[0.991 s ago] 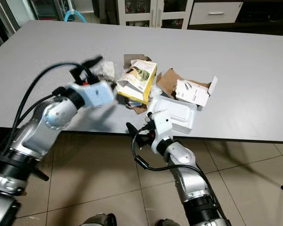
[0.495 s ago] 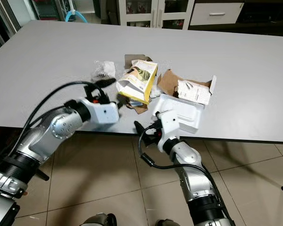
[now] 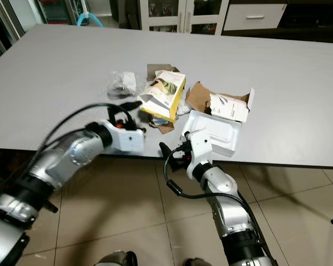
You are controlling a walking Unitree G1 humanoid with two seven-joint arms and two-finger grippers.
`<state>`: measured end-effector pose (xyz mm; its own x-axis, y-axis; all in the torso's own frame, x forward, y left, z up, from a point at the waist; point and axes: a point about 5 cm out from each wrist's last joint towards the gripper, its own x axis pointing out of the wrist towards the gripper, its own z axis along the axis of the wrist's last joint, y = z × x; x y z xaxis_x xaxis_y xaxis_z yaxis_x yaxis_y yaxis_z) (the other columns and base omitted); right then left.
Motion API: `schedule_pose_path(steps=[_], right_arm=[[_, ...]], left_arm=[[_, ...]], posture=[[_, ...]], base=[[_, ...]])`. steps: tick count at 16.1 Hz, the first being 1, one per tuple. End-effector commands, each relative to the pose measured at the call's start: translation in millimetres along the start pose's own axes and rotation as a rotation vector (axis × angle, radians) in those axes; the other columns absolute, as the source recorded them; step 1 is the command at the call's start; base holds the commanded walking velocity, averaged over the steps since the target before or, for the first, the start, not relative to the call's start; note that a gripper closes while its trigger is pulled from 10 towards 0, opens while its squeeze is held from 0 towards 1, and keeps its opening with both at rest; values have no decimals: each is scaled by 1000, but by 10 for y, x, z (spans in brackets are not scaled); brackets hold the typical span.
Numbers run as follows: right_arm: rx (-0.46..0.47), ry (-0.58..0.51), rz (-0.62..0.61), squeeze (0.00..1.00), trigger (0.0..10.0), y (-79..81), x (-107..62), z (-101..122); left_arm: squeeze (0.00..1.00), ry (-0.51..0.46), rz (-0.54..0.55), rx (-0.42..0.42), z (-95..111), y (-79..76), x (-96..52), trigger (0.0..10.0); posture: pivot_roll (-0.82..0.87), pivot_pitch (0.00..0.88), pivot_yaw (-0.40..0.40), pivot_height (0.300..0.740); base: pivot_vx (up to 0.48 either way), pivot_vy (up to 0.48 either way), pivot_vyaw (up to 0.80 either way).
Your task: Picking trash to rubbish bin
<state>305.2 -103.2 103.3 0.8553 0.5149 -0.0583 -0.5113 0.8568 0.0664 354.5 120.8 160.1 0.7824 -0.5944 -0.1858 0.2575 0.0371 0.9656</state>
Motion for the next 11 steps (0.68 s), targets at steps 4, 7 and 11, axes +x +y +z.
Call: schedule_pose_path(steps=[4, 7, 11], right_arm=[[10, 6, -16, 0, 10000, 7, -39, -35], [18, 2, -16, 0, 10000, 41, -51, -39], [25, -1, -18, 0, 10000, 65, -74, -43]], left_arm=[[0, 52, 12, 47, -37, -49, 126, 10000], [0, 113, 47, 86, -68, -75, 240, 10000], [0, 157, 75, 111, -60, -73, 333, 10000]], posture=[[-27, 106, -12, 740], [-34, 114, -10, 740], [-43, 124, -5, 740]], base=[[0, 0, 0], [0, 0, 0], [0, 0, 0]])
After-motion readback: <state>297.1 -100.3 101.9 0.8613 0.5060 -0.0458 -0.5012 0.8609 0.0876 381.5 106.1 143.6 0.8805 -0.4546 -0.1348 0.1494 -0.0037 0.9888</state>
